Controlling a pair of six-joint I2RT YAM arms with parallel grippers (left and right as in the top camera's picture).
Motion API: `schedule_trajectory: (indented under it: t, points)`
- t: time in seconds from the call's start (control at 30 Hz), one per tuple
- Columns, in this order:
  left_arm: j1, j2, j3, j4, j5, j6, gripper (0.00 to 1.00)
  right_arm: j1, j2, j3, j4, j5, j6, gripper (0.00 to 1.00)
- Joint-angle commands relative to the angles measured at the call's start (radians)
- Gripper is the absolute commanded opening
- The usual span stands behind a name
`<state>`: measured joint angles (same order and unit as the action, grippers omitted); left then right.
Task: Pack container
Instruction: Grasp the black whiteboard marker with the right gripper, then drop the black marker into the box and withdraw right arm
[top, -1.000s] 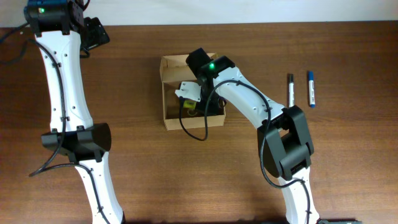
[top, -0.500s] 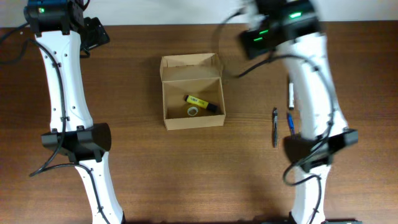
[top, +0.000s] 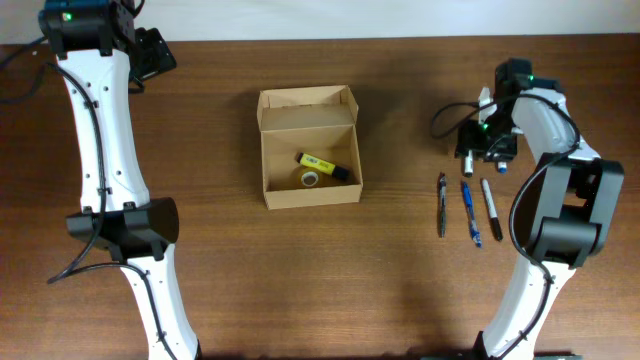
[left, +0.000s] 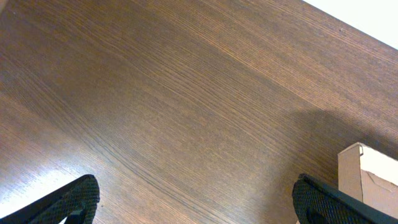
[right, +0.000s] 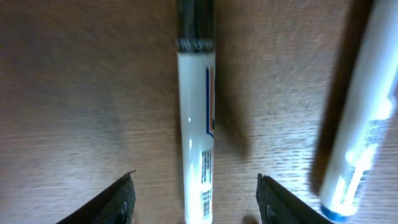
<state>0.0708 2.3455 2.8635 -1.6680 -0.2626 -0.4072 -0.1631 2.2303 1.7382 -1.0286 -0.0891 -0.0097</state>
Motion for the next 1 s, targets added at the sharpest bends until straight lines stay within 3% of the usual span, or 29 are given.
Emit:
schedule_trajectory:
  t: [0.0,0.07,0.1,0.13,0.17,0.27,0.4,0.47,0.57,0.63,0.77,0.83,0.97]
  points:
    - [0.002,-0.004,0.014,-0.002,-0.007,0.005,1.0,0.005,0.025,-0.052,0.047,-0.013,0.039,0.6]
    - [0.002,-0.004,0.014,-0.002,-0.007,0.005,1.0,0.006,0.043,-0.053,0.052,-0.013,0.045,0.53]
    - [0.002,-0.005,0.014,-0.002,-0.007,0.005,1.0,0.006,0.05,-0.053,0.052,-0.013,0.045,0.43]
    - [0.002,-0.004,0.014,-0.002,-0.007,0.005,1.0,0.006,0.05,-0.053,0.053,-0.013,0.045,0.19]
    - [0.002,-0.004,0.014,-0.002,-0.007,0.005,1.0,0.006,0.05,-0.052,0.052,-0.013,0.045,0.04]
    - [0.002,-0.004,0.014,-0.002,-0.007,0.005,1.0,0.006,0.042,-0.012,0.011,-0.089,0.044,0.04]
    - [0.002,-0.004,0.014,-0.002,-0.007,0.005,1.0,0.088,-0.023,0.398,-0.264,-0.188,-0.042,0.04]
    - [0.002,-0.004,0.014,-0.002,-0.007,0.005,1.0,0.208,-0.031,0.713,-0.384,-0.156,-0.149,0.04]
    - [0.002,-0.005,0.014,-0.002,-0.007,0.005,1.0,0.405,-0.031,0.944,-0.416,-0.041,-0.285,0.04]
    - [0.002,-0.004,0.014,-0.002,-0.007,0.005,1.0,0.58,-0.023,0.937,-0.423,-0.041,-0.513,0.04]
    - [0.002,-0.004,0.014,-0.002,-0.007,0.005,1.0,0.733,0.046,0.789,-0.433,-0.041,-0.747,0.04]
    - [0.002,-0.004,0.014,-0.002,-0.007,0.005,1.0,0.741,0.066,0.703,-0.403,-0.041,-0.772,0.04]
    - [0.002,-0.004,0.014,-0.002,-0.007,0.005,1.0,0.715,0.072,0.367,-0.183,-0.041,-0.772,0.04]
